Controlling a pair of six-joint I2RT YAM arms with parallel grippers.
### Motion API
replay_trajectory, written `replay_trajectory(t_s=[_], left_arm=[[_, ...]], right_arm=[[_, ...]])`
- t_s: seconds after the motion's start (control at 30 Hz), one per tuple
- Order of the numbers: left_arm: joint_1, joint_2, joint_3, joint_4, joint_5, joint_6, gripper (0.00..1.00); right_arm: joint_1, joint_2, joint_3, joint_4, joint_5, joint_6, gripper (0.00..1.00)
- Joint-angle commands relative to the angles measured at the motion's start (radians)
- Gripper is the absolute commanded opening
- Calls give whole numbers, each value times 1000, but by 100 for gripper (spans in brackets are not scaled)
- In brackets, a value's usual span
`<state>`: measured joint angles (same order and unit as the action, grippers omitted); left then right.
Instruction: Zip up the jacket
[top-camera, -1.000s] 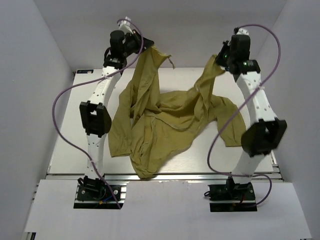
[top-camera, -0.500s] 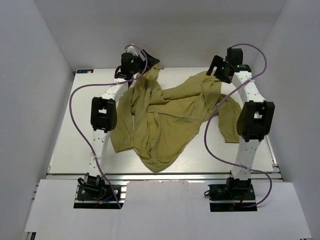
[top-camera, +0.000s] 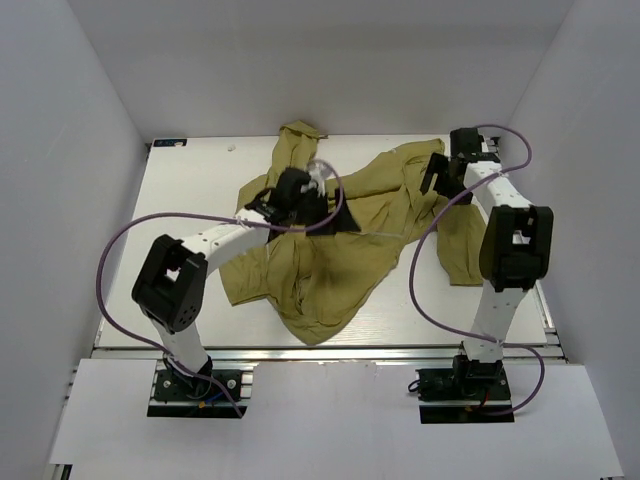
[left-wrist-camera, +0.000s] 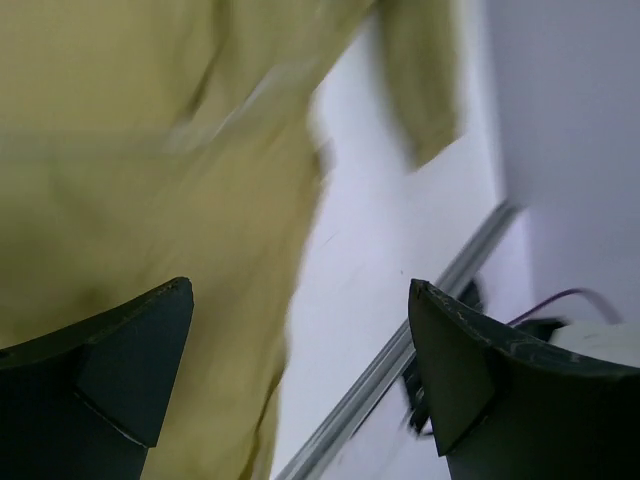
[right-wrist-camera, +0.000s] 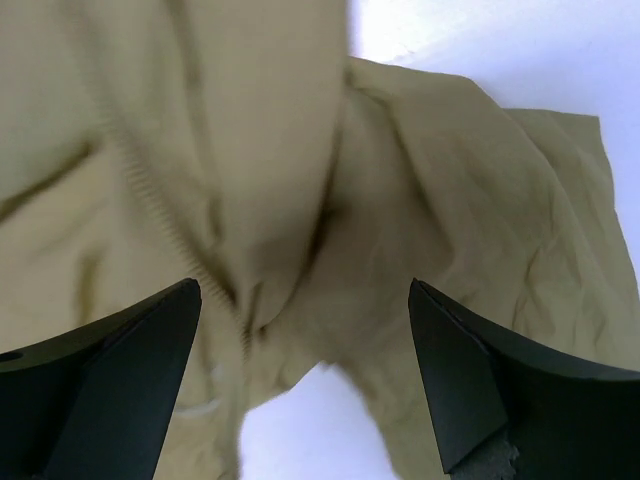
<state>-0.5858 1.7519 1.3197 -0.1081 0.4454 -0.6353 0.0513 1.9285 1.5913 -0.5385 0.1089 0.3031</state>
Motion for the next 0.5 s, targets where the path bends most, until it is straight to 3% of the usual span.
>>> replay_trajectory(t_s=[0.0, 0.13, 0.23, 0.33, 0.47], left_arm=[[3, -44, -132, -194, -58, 8, 98], [0, -110, -310, -232, -121, -50, 98], [4, -131, -336, -263, -230, -57, 98], [38, -89, -318, -337, -319, -46, 98], [171, -3, -326, -329, -303, -32, 98]], right_arm=[[-41, 93, 99, -95, 6, -2, 89], [-41, 139, 81, -74, -6, -2, 89], [-41, 152, 23, -69, -35, 7, 89], [-41, 100, -132, -2, -100, -4, 89], [-10, -79, -390, 86, -156, 19, 89]])
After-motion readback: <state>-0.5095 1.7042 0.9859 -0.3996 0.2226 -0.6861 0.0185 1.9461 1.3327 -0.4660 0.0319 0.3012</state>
